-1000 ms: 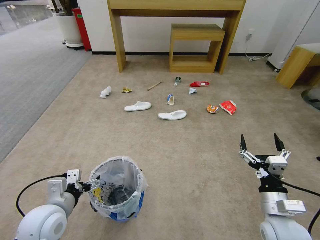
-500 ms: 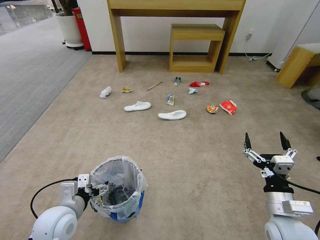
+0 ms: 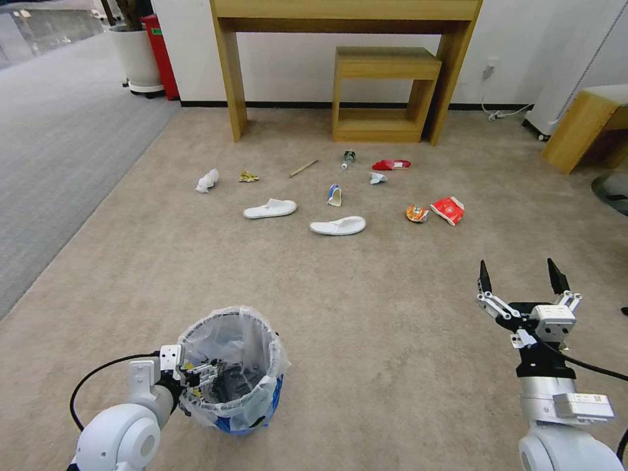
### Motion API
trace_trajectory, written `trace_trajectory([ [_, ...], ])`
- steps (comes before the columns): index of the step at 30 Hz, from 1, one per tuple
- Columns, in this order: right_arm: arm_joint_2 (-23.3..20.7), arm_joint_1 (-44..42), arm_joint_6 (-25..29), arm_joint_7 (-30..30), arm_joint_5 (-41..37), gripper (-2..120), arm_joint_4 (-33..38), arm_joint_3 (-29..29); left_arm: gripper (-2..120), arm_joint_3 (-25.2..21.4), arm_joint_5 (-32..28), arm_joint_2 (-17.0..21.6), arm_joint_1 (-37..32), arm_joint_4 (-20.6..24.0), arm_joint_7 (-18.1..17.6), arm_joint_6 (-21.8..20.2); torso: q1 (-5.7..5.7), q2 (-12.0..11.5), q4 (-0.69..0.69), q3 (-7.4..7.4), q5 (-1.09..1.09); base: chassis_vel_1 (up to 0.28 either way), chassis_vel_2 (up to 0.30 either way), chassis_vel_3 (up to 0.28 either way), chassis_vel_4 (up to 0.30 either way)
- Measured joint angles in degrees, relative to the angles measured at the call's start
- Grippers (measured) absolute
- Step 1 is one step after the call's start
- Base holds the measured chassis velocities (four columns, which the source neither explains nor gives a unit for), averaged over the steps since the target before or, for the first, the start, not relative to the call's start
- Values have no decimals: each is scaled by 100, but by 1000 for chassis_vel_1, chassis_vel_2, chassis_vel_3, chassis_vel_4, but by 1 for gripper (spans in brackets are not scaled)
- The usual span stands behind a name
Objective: Pick up the trash bin and place the garbage on the floor into it.
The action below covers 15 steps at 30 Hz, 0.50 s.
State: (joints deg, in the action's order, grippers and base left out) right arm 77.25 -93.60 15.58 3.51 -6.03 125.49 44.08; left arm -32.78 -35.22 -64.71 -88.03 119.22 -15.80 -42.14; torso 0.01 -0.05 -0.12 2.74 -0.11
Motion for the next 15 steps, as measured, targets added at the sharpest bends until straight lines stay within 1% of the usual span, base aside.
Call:
trace_trajectory([
  [5,3,19,0,0,1,100,-22,-12,100,18,2,11,48,-62,29,0,0,0,0,0,0,0,0,0,0],
  [10,12,43,-9,0,8,100,-46,-14,96,38,-4,43,87,-102,55,1,0,0,0,0,0,0,0,0,0],
  [11,19,51,-17,1,15,100,-53,-23,93,44,-5,51,96,-117,55,1,0,0,0,0,0,0,0,0,0],
  [12,19,51,-17,1,15,100,-53,-23,93,44,-5,51,96,-117,55,1,0,0,0,0,0,0,0,0,0],
  [13,23,61,-30,0,21,100,-54,-34,90,47,-5,59,100,-128,55,2,0,0,0,0,0,0,0,0,0],
  [15,27,80,-59,0,25,100,-54,-46,82,49,-14,80,107,-142,54,3,0,0,0,0,0,0,0,0,0],
])
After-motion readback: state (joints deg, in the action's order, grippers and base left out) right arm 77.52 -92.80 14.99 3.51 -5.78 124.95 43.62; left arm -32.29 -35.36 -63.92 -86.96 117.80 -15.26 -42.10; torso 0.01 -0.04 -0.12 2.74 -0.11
